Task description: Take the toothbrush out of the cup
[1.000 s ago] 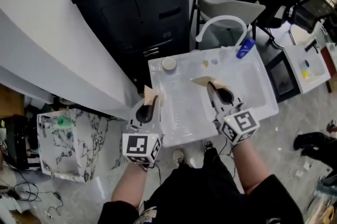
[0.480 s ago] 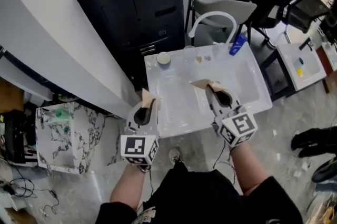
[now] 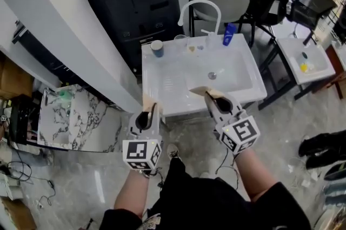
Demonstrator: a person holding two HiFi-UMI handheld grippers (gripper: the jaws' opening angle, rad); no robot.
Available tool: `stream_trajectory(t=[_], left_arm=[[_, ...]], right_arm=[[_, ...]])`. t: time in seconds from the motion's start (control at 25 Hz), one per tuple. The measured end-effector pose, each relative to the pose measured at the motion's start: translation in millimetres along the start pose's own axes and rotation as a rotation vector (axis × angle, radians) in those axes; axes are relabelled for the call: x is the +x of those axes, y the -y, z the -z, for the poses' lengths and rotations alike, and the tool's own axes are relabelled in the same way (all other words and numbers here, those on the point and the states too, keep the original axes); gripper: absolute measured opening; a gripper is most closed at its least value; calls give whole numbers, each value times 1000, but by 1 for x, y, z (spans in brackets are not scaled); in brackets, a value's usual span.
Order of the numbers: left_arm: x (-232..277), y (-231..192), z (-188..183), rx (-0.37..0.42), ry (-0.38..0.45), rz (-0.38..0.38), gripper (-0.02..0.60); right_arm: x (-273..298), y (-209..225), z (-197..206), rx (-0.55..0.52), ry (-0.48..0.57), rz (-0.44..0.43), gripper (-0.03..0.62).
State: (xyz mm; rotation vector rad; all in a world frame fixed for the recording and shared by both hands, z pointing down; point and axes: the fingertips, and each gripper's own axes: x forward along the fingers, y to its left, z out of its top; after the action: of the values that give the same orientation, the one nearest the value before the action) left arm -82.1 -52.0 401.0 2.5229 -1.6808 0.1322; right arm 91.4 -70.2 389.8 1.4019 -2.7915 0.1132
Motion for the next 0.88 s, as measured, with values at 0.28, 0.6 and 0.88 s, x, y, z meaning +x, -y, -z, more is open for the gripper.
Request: stream_trajectory(t=[0.28,0.6,0.88], left_arm=[[-83,75,2,-17,18,-52,46],[-138,87,-9,3,33,-65,46],[-168,63,-9,5,36,3,46]], right_arm=[[-97,-29,-1,-4,2,-59,25],[-131,-67,-5,32,19,-67,25],[-129,-113,-3,43,37,-7,25]])
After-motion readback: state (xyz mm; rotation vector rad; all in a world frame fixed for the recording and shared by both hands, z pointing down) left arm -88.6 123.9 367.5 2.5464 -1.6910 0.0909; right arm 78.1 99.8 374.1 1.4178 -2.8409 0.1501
